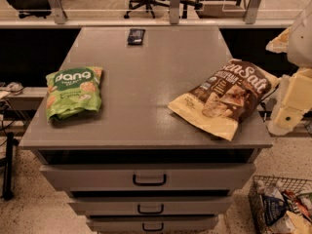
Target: Move rxbar blueberry near green rice chip bag
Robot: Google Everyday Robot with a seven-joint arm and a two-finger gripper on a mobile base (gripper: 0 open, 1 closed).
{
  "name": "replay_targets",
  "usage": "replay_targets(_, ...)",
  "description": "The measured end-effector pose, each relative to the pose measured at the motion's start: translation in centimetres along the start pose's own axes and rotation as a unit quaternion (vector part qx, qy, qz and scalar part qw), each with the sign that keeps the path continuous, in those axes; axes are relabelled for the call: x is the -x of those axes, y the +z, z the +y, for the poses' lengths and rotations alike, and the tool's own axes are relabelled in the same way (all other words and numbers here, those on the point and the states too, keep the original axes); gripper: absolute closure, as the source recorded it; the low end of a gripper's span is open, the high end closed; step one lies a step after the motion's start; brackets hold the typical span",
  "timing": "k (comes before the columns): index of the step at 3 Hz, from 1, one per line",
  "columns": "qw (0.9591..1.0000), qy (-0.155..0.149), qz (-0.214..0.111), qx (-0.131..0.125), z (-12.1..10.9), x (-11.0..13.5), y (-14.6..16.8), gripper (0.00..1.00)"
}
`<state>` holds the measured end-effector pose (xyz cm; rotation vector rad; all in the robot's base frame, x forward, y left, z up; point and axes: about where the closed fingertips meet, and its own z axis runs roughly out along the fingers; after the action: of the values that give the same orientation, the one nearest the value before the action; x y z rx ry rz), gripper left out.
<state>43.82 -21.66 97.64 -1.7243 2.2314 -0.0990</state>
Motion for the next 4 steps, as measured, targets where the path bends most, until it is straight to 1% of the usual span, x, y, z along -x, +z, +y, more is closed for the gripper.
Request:
replay_targets(1, 1.0, 0.0, 0.0, 0.0, 0.0, 0.0, 0.0, 0.0)
replay_targets(2, 0.9998, -0.009, -0.015, -0.001, -0.4, 0.9, 0.2, 0.0)
replay_targets(3, 0.9977, -0.022, -0.064, -0.006, -3.3, 5.4, 1.9, 0.0)
replay_targets(4, 0.9902, -0.034, -0.135, -0.014, -6.9, 11.3, 4.1, 0.0)
